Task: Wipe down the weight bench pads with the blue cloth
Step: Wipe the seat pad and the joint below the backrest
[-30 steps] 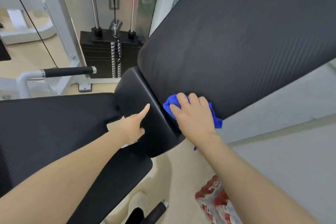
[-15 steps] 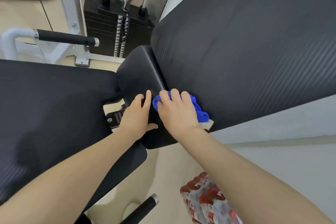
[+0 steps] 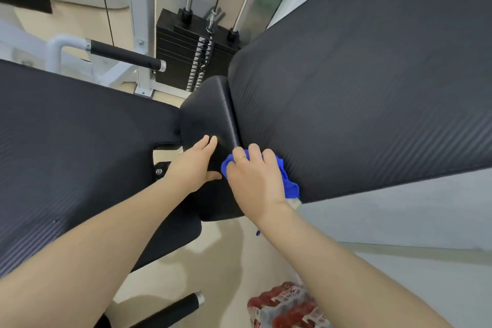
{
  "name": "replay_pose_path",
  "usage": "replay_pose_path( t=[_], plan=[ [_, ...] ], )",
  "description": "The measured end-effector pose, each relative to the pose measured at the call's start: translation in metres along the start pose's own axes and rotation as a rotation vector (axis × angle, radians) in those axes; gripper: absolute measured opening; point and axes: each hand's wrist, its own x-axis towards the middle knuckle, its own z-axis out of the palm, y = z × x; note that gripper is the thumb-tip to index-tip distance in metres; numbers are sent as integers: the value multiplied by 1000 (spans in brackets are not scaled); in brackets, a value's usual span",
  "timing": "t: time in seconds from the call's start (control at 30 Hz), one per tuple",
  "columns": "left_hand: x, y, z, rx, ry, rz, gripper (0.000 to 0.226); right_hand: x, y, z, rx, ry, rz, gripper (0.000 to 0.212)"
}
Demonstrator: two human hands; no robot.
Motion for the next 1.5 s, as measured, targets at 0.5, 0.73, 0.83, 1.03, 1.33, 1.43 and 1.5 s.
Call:
replay_pose_path(
  t=[0.5, 0.73, 0.83, 1.03, 1.33, 1.43, 1.5],
  plan=[
    [11, -36, -42, 268, -37, 133, 67, 33, 9, -3, 88, -1, 84, 9],
    [73, -52, -72, 81, 91, 48, 96, 153, 17, -20, 209, -18, 111, 17],
    [92, -56, -78, -5, 30, 133, 112, 156, 15, -24, 194, 26, 192, 8],
    [112, -54, -94, 91, -58, 267, 129, 119, 18, -27, 220, -217, 78, 20],
    [124, -59, -84, -1, -14, 285, 109, 222, 9, -18, 114, -67, 241, 36],
    [119, -58, -86, -17, -26, 281, 114, 202, 16, -19, 173, -74, 198, 25],
    [116, -57, -88, -32, -5, 274, 117, 180, 17, -26, 232, -105, 233, 9]
  ],
)
